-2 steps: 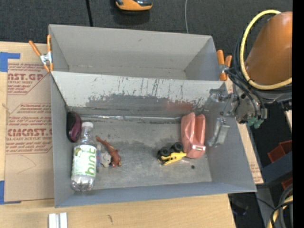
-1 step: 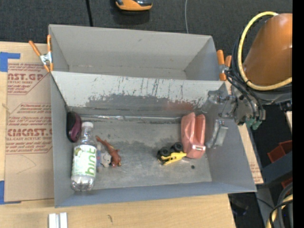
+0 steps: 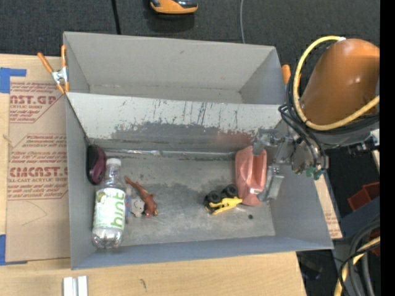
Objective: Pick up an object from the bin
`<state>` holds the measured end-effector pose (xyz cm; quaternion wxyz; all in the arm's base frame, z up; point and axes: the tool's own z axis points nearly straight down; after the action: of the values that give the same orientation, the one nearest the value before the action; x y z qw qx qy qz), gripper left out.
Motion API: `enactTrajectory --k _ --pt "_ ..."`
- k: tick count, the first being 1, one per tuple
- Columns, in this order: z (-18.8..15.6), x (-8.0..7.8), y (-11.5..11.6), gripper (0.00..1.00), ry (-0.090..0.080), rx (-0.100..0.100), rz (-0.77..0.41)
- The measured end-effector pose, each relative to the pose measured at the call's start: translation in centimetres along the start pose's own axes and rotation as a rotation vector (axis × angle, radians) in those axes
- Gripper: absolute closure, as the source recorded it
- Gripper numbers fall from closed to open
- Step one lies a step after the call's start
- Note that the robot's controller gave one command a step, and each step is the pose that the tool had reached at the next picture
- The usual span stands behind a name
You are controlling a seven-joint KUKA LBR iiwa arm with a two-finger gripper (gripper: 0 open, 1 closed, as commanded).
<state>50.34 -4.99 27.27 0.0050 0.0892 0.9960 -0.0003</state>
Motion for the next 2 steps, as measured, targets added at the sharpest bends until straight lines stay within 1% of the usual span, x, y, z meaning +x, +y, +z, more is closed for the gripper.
enactTrajectory --k 1,2 --pt "4.1 0.3 1.3 0.00 0.008 0.000 0.020" --pt "5.5 0.6 1.4 0.00 0.012 0.000 -0.041"
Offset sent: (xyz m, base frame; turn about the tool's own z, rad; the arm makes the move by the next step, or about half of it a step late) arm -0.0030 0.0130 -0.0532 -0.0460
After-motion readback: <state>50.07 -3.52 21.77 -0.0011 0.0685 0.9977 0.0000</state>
